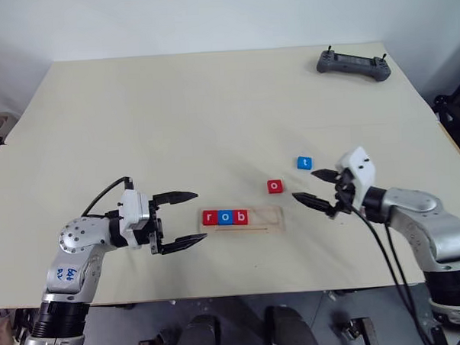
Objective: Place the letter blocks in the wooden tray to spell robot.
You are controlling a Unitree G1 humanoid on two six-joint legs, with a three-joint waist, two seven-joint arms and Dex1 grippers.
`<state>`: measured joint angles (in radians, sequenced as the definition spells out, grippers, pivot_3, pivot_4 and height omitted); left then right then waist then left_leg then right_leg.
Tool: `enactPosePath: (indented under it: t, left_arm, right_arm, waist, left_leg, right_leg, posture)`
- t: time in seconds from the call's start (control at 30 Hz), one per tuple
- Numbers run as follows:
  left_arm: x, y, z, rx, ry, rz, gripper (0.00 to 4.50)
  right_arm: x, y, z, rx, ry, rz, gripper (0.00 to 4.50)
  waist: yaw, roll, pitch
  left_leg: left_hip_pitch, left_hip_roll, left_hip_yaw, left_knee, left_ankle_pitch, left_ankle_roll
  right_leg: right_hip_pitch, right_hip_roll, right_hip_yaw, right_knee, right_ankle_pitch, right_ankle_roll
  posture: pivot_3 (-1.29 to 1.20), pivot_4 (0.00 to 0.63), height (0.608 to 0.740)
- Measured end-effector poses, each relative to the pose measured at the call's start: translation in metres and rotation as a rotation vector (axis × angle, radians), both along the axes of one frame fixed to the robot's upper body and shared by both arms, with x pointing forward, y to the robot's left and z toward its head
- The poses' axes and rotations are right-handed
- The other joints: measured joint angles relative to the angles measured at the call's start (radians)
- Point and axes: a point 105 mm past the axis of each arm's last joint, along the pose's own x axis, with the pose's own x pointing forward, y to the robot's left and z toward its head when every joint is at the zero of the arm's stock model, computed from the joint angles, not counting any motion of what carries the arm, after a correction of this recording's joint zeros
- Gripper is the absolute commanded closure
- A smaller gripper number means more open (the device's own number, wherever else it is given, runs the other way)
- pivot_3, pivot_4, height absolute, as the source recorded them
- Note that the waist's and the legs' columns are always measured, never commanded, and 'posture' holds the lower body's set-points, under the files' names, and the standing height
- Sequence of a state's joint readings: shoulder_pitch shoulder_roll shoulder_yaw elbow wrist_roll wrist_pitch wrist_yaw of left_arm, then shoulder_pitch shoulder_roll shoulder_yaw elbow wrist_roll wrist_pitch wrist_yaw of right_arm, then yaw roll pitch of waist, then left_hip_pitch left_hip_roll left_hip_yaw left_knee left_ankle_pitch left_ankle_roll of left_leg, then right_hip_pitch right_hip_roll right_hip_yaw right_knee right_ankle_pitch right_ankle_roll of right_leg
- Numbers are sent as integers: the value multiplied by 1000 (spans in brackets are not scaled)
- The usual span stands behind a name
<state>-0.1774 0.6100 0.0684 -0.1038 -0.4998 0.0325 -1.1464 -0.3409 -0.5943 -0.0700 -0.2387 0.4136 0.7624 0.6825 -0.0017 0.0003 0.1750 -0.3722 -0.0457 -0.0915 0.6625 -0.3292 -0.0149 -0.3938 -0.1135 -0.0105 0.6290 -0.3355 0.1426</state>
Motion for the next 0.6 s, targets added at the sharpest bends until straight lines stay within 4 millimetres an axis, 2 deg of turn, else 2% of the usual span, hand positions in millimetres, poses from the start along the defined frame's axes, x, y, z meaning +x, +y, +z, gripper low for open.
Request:
enactPosePath:
  t: [0.2,0.43,0.6]
  left_arm:
    - [-4,1,-3,-3,12,17,0]
    - [-5,6,0,5,3,38,0]
    - [-5,6,0,4,6,46,0]
  right_arm:
    - [12,26,-21,-11,58,-117,37]
    - [14,52,-22,40,95,-148,37]
    - [17,56,-24,4,71,-221,37]
  waist:
    - [0,0,0]
    - [-4,0,0]
    - [-4,0,0]
  left_leg:
    - [0,-1,0,0,0,0]
    - [0,0,-1,0,0,0]
    - [0,-1,-1,0,0,0]
  right_leg:
    - [-1,0,1,1,0,0]
    - [-1,1,1,2,0,0]
    - [-2,0,1,7,0,0]
  posture:
    - [0,150,740]
    - [0,150,740]
    - [0,150,740]
